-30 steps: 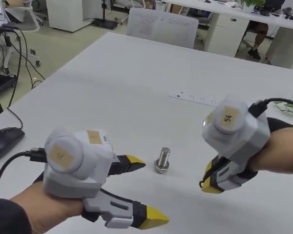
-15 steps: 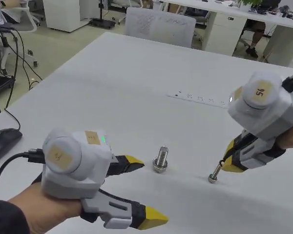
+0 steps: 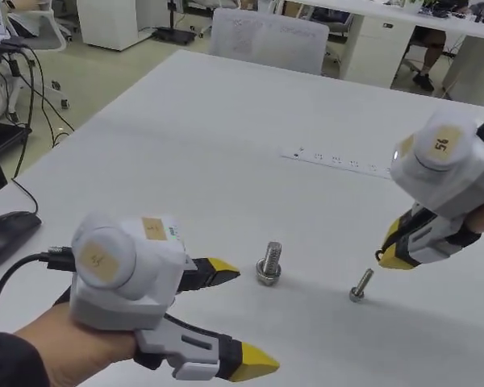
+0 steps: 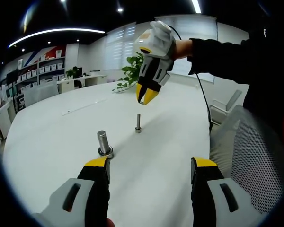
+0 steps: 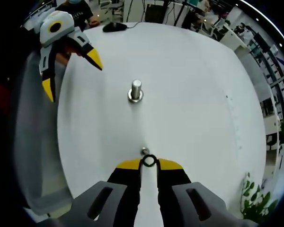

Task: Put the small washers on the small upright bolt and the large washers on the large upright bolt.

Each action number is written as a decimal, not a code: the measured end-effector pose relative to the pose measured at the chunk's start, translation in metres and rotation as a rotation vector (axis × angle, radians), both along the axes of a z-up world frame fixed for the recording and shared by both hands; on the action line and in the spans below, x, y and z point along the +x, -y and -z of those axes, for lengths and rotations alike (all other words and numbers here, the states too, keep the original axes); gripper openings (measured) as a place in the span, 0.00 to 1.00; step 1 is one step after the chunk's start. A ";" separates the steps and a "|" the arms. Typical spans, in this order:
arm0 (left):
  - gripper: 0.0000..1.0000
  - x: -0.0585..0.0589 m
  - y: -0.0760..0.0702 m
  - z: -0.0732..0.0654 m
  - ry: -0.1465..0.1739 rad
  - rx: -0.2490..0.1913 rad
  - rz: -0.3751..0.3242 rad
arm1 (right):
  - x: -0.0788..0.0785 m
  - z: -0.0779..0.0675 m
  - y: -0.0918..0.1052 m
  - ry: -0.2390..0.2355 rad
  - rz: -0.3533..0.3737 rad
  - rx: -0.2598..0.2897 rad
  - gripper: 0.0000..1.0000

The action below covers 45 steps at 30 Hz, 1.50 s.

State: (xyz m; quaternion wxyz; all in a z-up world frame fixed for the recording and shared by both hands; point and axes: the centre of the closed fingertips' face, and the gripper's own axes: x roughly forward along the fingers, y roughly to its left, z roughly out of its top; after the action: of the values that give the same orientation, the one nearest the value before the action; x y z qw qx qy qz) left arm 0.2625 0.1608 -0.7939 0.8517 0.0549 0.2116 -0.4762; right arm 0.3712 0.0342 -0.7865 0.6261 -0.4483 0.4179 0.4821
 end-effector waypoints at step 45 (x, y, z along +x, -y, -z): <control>0.69 0.000 -0.007 0.008 -0.030 0.009 -0.022 | -0.001 0.052 -0.004 -0.098 -0.039 -0.036 0.13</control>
State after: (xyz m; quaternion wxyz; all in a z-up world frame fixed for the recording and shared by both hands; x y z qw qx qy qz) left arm 0.2625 0.1673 -0.8014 0.8533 0.0494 0.2270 -0.4668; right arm 0.3701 0.0385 -0.8380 0.5873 -0.4434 0.4478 0.5079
